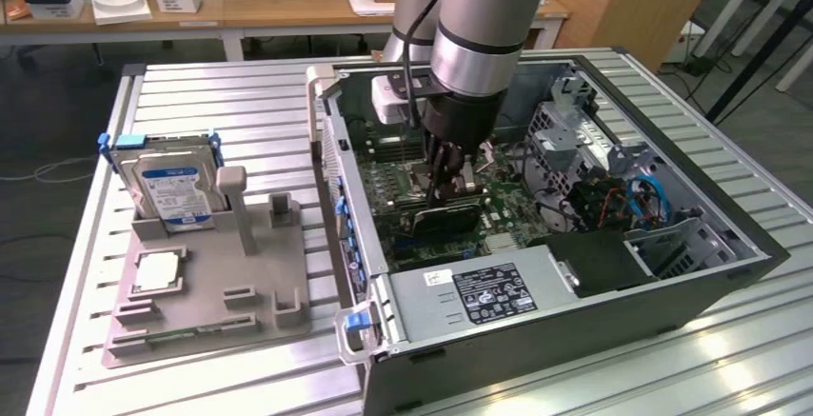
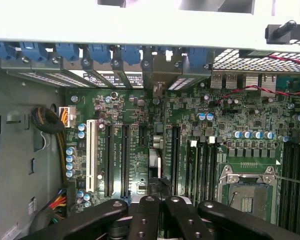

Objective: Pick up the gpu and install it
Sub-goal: 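Insert the gpu into the slot, then press down on the gpu until it lock into place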

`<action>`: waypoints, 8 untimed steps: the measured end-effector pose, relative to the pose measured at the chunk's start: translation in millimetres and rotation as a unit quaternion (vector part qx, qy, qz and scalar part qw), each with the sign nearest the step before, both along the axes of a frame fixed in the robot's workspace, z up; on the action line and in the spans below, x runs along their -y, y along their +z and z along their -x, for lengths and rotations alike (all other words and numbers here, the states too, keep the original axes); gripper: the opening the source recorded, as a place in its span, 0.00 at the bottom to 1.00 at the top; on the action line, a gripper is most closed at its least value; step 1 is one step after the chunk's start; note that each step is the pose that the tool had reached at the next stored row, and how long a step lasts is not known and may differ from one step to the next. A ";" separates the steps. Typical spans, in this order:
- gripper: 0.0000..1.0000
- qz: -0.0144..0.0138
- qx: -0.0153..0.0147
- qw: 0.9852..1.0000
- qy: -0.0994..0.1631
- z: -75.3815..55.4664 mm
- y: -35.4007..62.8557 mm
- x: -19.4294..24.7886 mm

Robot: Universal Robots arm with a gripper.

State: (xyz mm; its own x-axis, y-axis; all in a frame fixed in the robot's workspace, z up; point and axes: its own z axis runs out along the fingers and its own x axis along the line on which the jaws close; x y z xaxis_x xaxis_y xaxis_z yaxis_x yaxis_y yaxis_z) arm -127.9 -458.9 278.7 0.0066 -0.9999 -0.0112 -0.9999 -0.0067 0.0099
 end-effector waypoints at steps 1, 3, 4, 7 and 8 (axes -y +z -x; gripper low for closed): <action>0.11 0.000 0.000 1.000 0.000 0.0 0.0 0.0; 0.11 0.000 0.000 1.000 0.000 0.0 0.0 0.0; 0.11 0.000 0.000 1.000 0.000 0.0 0.0 0.0; 0.11 -0.001 0.000 1.000 0.000 0.0 0.0 0.0; 0.11 -0.001 0.000 1.000 0.000 0.0 0.0 0.0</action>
State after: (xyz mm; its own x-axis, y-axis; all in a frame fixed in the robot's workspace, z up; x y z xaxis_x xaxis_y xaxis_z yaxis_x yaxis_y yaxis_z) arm -127.9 -458.9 278.7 0.0066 -0.9999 -0.0123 -0.9999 -0.0067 0.0099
